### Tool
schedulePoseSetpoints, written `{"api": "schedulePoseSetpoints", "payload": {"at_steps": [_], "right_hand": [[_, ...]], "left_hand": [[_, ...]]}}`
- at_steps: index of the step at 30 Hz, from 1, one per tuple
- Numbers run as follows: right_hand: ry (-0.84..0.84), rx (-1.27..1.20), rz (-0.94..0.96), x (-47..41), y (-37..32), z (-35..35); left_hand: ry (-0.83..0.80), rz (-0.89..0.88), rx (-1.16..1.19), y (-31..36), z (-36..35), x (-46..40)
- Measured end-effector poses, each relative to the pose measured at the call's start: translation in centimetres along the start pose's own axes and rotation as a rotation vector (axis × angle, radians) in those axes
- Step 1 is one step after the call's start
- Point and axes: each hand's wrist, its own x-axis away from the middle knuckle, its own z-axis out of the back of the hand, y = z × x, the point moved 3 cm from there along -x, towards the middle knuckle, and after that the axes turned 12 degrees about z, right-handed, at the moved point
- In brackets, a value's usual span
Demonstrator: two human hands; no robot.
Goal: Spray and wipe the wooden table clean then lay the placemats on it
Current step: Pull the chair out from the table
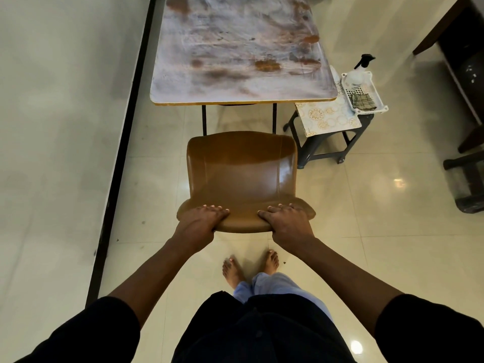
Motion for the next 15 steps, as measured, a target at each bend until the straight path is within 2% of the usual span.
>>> {"api": "schedulePoseSetpoints", "payload": {"at_steps": [15], "right_hand": [[-0.036,0.056,0.054,-0.22,1.06,0.16]], "left_hand": [[-0.024,-0.019,0.043,0.17,-0.75,-0.13]]}}
